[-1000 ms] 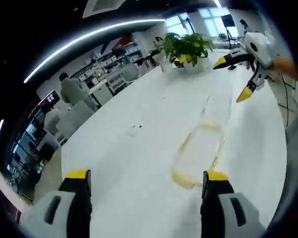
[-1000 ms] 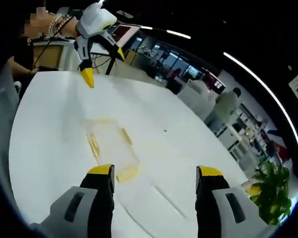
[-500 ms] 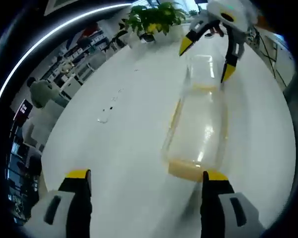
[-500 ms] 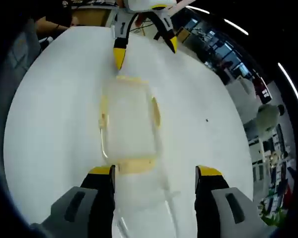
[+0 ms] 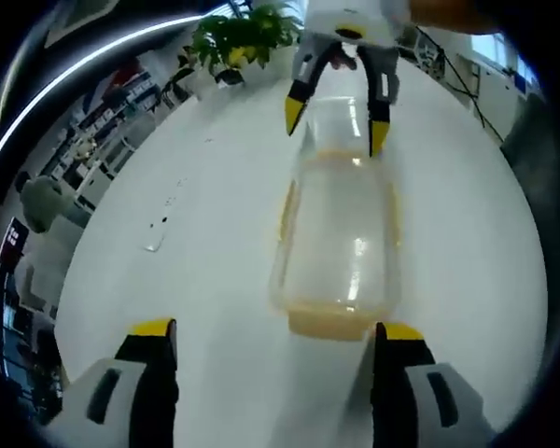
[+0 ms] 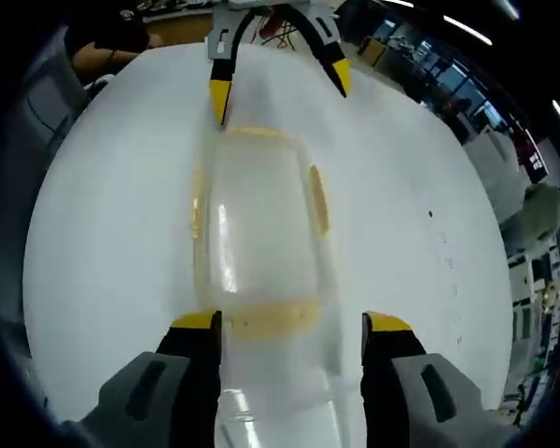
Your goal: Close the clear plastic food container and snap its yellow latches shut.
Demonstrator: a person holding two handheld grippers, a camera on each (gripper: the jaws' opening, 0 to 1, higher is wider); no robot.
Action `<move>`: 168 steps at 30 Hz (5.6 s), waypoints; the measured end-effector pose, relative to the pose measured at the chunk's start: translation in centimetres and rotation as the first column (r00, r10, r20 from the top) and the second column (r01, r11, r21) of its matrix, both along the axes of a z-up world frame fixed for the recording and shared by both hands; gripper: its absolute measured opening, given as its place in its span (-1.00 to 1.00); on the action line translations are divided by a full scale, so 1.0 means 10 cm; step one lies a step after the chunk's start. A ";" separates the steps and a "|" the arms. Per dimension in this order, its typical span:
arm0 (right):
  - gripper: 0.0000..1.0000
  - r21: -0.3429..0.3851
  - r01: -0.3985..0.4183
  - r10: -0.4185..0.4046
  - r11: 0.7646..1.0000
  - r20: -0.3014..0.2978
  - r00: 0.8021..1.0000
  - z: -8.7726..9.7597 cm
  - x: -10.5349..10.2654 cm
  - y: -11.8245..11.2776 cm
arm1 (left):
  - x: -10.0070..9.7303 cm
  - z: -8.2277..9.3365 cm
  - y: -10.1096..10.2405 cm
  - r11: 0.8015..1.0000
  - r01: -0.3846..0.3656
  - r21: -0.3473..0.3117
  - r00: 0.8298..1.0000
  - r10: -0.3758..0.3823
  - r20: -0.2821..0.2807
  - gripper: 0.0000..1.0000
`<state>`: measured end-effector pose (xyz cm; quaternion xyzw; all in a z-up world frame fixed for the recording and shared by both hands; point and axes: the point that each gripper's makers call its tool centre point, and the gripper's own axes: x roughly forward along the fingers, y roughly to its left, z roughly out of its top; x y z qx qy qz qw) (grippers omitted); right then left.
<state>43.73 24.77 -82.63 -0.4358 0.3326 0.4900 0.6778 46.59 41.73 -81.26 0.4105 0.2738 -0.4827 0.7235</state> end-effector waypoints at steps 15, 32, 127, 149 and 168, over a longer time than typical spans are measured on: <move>-0.26 -0.044 -0.071 0.062 0.997 -0.178 0.982 -0.20 -0.14 -0.01 | -0.21 -0.24 -0.13 0.988 0.151 0.007 0.973 -0.148 -0.179 0.20; -0.23 -0.031 -0.013 0.004 0.999 -0.258 0.966 -0.21 -0.17 -0.02 | -0.26 -0.26 -0.23 0.991 0.121 -0.049 0.963 -0.129 -0.235 0.07; -0.28 -0.280 -0.137 0.120 0.950 -0.075 0.990 1.03 -0.11 -1.78 | -0.52 0.73 -1.90 0.991 -0.036 -0.130 0.968 0.003 -0.250 -0.35; -0.27 -0.301 -0.169 0.124 0.939 -0.161 0.979 0.47 -0.01 -2.17 | -0.46 0.40 -2.26 0.997 -0.052 -0.054 0.945 0.032 -0.324 -0.34; -0.27 -0.301 -0.154 0.097 0.941 -0.195 0.976 0.35 0.04 -2.23 | -0.49 0.28 -2.25 0.998 -0.047 -0.029 0.940 0.035 -0.338 -0.33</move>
